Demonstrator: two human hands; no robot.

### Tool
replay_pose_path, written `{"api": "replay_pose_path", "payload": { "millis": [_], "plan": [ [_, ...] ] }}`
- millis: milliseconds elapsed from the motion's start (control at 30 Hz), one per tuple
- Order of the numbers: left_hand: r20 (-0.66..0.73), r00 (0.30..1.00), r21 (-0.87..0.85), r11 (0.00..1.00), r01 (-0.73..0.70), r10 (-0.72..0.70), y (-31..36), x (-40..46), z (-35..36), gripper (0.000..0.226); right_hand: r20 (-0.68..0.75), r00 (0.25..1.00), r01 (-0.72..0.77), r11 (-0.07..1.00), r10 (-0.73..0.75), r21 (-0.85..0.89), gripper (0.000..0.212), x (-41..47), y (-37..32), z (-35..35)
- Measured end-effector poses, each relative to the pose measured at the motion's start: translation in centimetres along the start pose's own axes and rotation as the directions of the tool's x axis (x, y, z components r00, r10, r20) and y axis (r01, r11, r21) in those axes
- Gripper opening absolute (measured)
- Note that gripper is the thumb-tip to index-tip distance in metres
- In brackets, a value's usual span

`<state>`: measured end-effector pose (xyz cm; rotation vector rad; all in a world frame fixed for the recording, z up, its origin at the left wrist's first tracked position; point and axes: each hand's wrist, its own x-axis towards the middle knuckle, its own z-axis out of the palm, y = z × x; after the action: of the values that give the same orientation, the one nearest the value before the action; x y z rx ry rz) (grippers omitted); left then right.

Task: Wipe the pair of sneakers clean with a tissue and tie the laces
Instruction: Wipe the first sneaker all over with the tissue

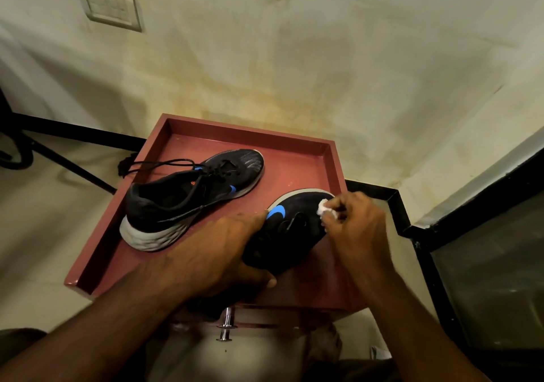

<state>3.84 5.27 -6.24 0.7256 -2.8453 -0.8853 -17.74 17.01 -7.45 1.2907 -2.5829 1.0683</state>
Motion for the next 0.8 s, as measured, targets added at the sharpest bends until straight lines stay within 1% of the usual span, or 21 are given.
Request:
{"api": "replay_pose_path", "payload": {
  "millis": [33, 67, 100, 133, 167, 233, 267, 300, 333, 367, 433, 467, 500, 533, 600, 633, 667, 700, 733, 767, 800],
  "plan": [
    [-0.002, 1.000, -0.002, 1.000, 0.006, -0.006, -0.1, 0.1, 0.0, 0.085, 0.087, 0.996, -0.005, 1.000, 0.008, -0.025, 0.017, -0.8, -0.4, 0.4],
    [-0.002, 1.000, -0.005, 1.000, 0.013, -0.013, -0.2, 0.1, 0.0, 0.083, 0.224, 0.974, -0.020, 0.998, 0.032, -0.053, 0.023, -1.9, -0.9, 0.9],
    [-0.001, 1.000, -0.009, 1.000, 0.020, -0.020, -0.2, 0.1, 0.0, 0.081, 0.356, 0.932, -0.040, 0.995, 0.069, -0.087, 0.027, -2.7, -1.2, 1.2],
    [0.003, 1.000, -0.013, 1.000, 0.024, -0.023, -0.3, 0.1, -0.1, 0.081, 0.422, 0.903, -0.042, 0.993, 0.084, -0.107, 0.029, -3.1, -1.4, 1.2],
    [0.009, 1.000, -0.014, 1.000, 0.023, -0.023, -0.3, 0.2, 0.0, 0.081, 0.396, 0.916, -0.034, 0.995, 0.069, -0.096, 0.026, -2.9, -1.4, 1.0],
    [0.014, 1.000, 0.001, 1.000, 0.021, -0.021, -0.3, 0.2, 0.0, 0.082, 0.124, 0.992, -0.001, 1.000, 0.005, -0.028, 0.016, -1.2, -0.5, 0.5],
    [0.015, 1.000, 0.011, 1.000, 0.021, -0.021, -0.3, 0.2, 0.1, 0.083, 0.009, 1.000, -0.004, 1.000, 0.004, 0.016, 0.013, -0.4, -0.3, 0.2],
    [0.015, 1.000, 0.017, 1.000, 0.021, -0.021, -0.3, 0.2, 0.2, 0.084, -0.029, 1.000, -0.005, 1.000, 0.006, 0.030, 0.012, -0.1, -0.2, 0.1],
    [0.013, 1.000, 0.017, 1.000, 0.023, -0.023, -0.3, 0.2, 0.2, 0.085, 0.007, 1.000, -0.005, 1.000, 0.005, 0.012, 0.015, -0.3, -0.4, 0.3],
    [0.012, 1.000, 0.014, 1.000, 0.025, -0.025, -0.4, 0.2, 0.1, 0.084, 0.104, 0.994, -0.010, 1.000, 0.013, -0.022, 0.020, -1.1, -0.5, 0.8],
    [0.011, 0.999, -0.001, 0.999, 0.035, -0.035, -0.4, 0.2, 0.0, 0.082, 0.347, 0.936, -0.044, 0.996, 0.066, -0.072, 0.032, -3.1, -0.9, 1.8],
    [0.013, 0.999, -0.007, 0.999, 0.037, -0.037, -0.4, 0.1, -0.1, 0.081, 0.375, 0.924, -0.050, 0.997, 0.072, -0.067, 0.034, -3.3, -1.0, 1.8],
    [0.018, 0.999, -0.009, 0.999, 0.034, -0.034, -0.5, 0.1, -0.1, 0.082, 0.311, 0.949, -0.039, 0.998, 0.052, -0.048, 0.031, -2.9, -1.0, 1.6],
    [0.020, 0.999, -0.007, 1.000, 0.028, -0.028, -0.5, 0.1, 0.0, 0.083, 0.184, 0.982, -0.024, 0.999, 0.030, -0.037, 0.026, -2.0, -0.6, 1.3],
    [0.019, 1.000, 0.003, 1.000, 0.019, -0.019, -0.5, 0.2, 0.0, 0.086, -0.039, 0.999, -0.024, 1.000, 0.024, 0.000, 0.014, -0.3, -0.3, 0.3],
    [0.016, 1.000, 0.004, 1.000, 0.019, -0.019, -0.5, 0.2, 0.0, 0.086, -0.041, 0.999, -0.029, 1.000, 0.029, -0.005, 0.012, -0.1, -0.5, 0.2],
    [0.012, 1.000, 0.001, 1.000, 0.018, -0.018, -0.5, 0.3, 0.0, 0.085, 0.039, 0.999, -0.036, 0.999, 0.037, -0.023, 0.012, -0.5, -0.8, 0.4],
    [0.012, 1.000, -0.003, 1.000, 0.022, -0.021, -0.5, 0.3, 0.0, 0.084, 0.202, 0.978, -0.042, 0.996, 0.057, -0.080, 0.010, -1.5, -1.1, 1.0],
    [0.012, 1.000, -0.008, 1.000, 0.026, -0.026, -0.5, 0.3, 0.0, 0.082, 0.384, 0.919, -0.033, 0.988, 0.089, -0.149, 0.009, -2.7, -1.5, 1.7],
    [0.014, 0.999, -0.012, 1.000, 0.029, -0.029, -0.5, 0.3, 0.0, 0.081, 0.472, 0.876, -0.014, 0.983, 0.100, -0.182, 0.011, -3.4, -1.7, 2.2],
    [0.017, 0.999, -0.015, 0.999, 0.030, -0.030, -0.5, 0.3, 0.0, 0.081, 0.466, 0.879, -0.036, 0.988, 0.103, -0.152, 0.012, -3.6, -1.7, 2.3]
  ]
}}
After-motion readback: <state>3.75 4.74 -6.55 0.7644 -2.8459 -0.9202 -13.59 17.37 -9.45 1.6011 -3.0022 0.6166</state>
